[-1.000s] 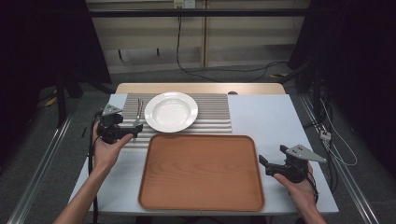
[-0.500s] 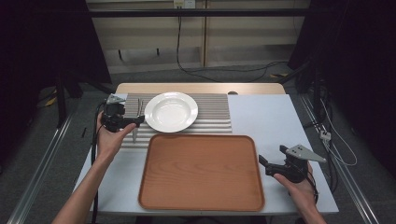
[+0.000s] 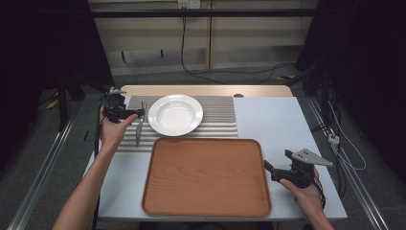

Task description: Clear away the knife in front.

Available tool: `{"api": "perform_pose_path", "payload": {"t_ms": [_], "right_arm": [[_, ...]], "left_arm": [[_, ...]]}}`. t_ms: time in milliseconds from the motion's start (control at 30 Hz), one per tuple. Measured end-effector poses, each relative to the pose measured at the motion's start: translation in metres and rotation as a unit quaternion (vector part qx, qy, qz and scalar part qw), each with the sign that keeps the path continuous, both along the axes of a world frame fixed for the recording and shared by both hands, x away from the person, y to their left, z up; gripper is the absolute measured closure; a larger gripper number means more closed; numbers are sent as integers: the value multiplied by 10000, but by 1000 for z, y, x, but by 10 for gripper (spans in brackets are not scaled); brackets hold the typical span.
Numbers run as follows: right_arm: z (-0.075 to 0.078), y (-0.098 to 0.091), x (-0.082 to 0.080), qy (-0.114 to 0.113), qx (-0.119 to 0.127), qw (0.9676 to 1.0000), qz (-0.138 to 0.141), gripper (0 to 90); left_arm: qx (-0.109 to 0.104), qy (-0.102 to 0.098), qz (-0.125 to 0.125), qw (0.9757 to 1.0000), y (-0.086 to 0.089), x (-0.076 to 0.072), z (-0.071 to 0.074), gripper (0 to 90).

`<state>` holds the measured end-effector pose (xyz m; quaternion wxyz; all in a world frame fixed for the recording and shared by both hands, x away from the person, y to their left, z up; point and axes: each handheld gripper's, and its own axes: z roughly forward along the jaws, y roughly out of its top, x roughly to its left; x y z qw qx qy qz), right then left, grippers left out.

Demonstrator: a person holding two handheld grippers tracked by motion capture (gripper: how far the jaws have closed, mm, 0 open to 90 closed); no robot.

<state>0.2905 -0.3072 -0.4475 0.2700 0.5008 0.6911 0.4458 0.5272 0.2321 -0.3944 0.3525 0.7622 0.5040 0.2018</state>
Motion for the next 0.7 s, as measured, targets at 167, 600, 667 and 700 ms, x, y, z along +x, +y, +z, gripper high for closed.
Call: {"api": "perform_pose_path", "payload": {"t_ms": [167,600,667,700], "right_arm": [[-1,-1,0,33,30,10000,-2,75],[-2,-1,0,61,11,10000,2,75],[-2,-1,0,63,7,10000,-7,75],[-2,-1,0,65,8,10000,-12,75]], "left_arm": [[46,221,57,9997,-6,21,-11,250],[69,689,271,9972,-5,54,-44,504],[-27,784,252,9966,-5,57,-49,558],[-27,784,252,9966,-5,57,-49,586]]}}
